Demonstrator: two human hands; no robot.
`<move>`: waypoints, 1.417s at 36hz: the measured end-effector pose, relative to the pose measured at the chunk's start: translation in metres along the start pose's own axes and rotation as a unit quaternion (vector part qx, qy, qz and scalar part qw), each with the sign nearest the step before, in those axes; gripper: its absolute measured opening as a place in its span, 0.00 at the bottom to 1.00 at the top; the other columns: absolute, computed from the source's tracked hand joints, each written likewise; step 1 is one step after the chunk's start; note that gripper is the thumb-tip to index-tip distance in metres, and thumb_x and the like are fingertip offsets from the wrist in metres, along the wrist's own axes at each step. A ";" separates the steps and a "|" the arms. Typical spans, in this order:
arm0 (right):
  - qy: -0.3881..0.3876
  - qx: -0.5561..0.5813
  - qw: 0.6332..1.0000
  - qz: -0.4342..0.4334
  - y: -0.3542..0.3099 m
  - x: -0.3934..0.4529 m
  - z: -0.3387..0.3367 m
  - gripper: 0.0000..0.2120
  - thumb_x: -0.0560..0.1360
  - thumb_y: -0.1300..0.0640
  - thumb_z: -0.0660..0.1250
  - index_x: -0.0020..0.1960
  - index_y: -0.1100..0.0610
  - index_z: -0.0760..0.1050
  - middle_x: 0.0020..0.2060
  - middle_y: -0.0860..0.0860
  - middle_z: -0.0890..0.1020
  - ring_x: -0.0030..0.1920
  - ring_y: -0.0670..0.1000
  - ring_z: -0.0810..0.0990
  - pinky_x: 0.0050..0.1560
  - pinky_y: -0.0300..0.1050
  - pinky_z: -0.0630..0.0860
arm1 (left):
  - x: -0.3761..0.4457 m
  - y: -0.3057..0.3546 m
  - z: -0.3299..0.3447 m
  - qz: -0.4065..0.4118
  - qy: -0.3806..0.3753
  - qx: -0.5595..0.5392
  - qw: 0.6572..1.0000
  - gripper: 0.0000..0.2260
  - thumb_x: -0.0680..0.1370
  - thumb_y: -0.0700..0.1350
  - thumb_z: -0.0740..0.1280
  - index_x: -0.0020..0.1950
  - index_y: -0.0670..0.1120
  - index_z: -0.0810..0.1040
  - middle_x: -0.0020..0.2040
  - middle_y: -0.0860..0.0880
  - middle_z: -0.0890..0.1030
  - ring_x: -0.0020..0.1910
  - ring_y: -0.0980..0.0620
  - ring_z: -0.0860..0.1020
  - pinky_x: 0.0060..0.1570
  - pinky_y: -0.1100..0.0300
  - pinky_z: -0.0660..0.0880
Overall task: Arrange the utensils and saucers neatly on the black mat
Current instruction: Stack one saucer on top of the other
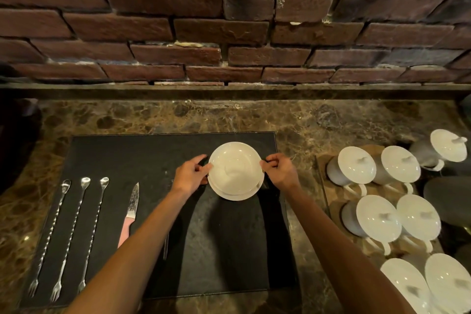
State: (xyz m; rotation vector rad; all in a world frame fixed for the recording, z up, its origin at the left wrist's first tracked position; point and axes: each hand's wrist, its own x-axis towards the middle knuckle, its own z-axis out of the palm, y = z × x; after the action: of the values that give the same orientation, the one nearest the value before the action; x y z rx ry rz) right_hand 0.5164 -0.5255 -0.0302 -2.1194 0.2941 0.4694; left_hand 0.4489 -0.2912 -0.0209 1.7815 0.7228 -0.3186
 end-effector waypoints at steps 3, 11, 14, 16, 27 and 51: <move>-0.015 0.010 1.000 -0.002 0.000 -0.002 0.002 0.07 0.76 0.56 0.70 0.51 0.60 0.80 0.43 0.55 0.85 0.46 0.56 0.84 0.51 0.53 0.82 | -0.002 -0.002 0.004 -0.035 -0.030 -0.059 0.997 0.19 0.83 0.41 0.65 0.74 0.42 0.74 0.56 0.42 0.82 0.48 0.49 0.83 0.56 0.51 0.82; -0.013 -0.013 1.000 -0.001 0.000 -0.006 -0.001 0.06 0.75 0.59 0.71 0.42 0.62 0.83 0.37 0.52 0.84 0.40 0.51 0.83 0.46 0.47 0.80 | -0.008 -0.003 0.005 -0.064 -0.036 -0.147 0.986 0.16 0.82 0.38 0.67 0.70 0.40 0.77 0.46 0.45 0.82 0.42 0.51 0.82 0.37 0.63 0.83; -0.018 -0.016 1.000 0.002 -0.001 -0.007 -0.002 0.07 0.75 0.59 0.71 0.40 0.60 0.82 0.36 0.50 0.84 0.40 0.49 0.82 0.45 0.45 0.78 | -0.011 -0.001 0.006 -0.059 -0.031 -0.150 0.986 0.16 0.82 0.37 0.67 0.69 0.40 0.77 0.48 0.43 0.82 0.42 0.50 0.82 0.35 0.64 0.82; -0.022 -0.019 1.000 -0.001 0.000 -0.009 -0.003 0.07 0.75 0.59 0.70 0.39 0.60 0.82 0.37 0.51 0.85 0.41 0.51 0.83 0.47 0.48 0.80 | -0.014 -0.001 0.006 -0.057 -0.025 -0.148 0.987 0.15 0.82 0.37 0.67 0.69 0.40 0.78 0.50 0.40 0.82 0.42 0.49 0.82 0.35 0.64 0.83; -0.038 -0.024 0.999 -0.001 0.020 -0.069 -0.004 0.07 0.76 0.58 0.70 0.44 0.62 0.80 0.41 0.56 0.85 0.46 0.56 0.84 0.52 0.55 0.81 | -0.074 -0.031 0.001 -0.044 -0.017 -0.186 0.981 0.15 0.80 0.37 0.69 0.67 0.41 0.79 0.49 0.40 0.84 0.44 0.48 0.85 0.40 0.61 0.84; -0.044 -0.054 0.997 -0.046 0.041 -0.109 0.007 0.07 0.76 0.61 0.69 0.44 0.65 0.81 0.37 0.52 0.82 0.38 0.47 0.78 0.36 0.34 0.72 | -0.088 -0.077 0.005 -0.071 -0.005 -0.180 0.981 0.15 0.80 0.38 0.69 0.68 0.41 0.79 0.38 0.49 0.80 0.45 0.49 0.84 0.44 0.59 0.84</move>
State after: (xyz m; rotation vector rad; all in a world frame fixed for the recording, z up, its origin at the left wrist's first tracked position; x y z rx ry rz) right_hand 0.4016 -0.5389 -0.0162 -2.1991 0.1226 0.5319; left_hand 0.3344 -0.3088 -0.0332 1.3901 0.8448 -0.2719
